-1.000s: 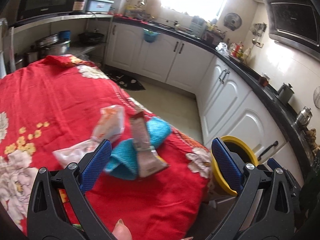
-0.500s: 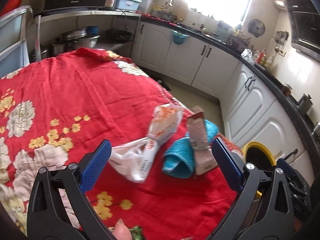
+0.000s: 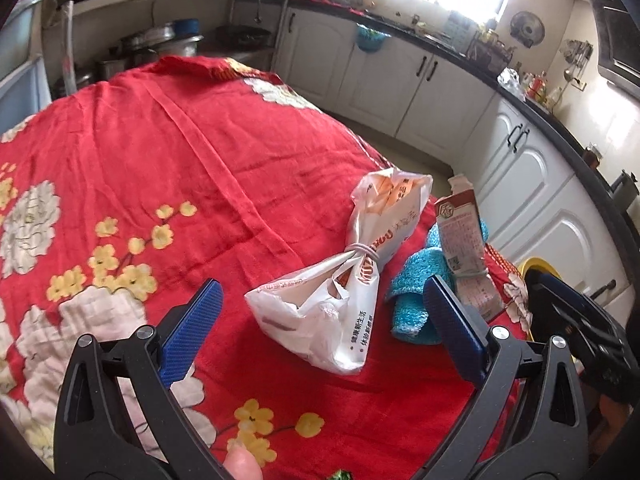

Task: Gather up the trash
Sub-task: 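Grasp the white plastic bag with the left tool while the right tool grasps the paper snack bag, then lift and carry the plastic bag and paper snack bag over the yellow-rimmed bin with both tools, then open both tools over the bin to drop the two bags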

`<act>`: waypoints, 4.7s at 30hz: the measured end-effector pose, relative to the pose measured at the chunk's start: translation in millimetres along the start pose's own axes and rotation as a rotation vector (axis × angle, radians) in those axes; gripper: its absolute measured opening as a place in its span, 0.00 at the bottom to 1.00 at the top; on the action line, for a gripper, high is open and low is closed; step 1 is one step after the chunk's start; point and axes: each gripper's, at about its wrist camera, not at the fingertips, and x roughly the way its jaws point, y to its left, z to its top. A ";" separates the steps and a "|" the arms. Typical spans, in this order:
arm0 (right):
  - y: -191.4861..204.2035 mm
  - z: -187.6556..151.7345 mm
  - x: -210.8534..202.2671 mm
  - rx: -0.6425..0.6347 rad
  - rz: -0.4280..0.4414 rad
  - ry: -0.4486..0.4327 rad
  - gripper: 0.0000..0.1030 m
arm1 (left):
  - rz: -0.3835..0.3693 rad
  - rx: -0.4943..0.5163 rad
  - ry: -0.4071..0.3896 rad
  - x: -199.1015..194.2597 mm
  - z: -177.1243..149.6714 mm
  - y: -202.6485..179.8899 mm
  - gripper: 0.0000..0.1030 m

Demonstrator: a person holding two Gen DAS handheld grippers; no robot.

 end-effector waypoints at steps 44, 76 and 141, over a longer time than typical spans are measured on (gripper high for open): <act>-12.8 -9.0 -40.0 0.028 0.049 -0.067 0.29 | -0.038 0.089 -0.028 -29.7 6.5 -28.5 0.24; -129.1 -44.3 -142.2 0.234 -0.157 -0.215 0.29 | -0.249 0.275 -0.065 -29.3 9.3 -178.7 0.24; -248.9 -107.0 -147.6 0.449 -0.488 -0.211 0.52 | -0.322 0.455 0.173 91.8 -53.7 -339.1 0.71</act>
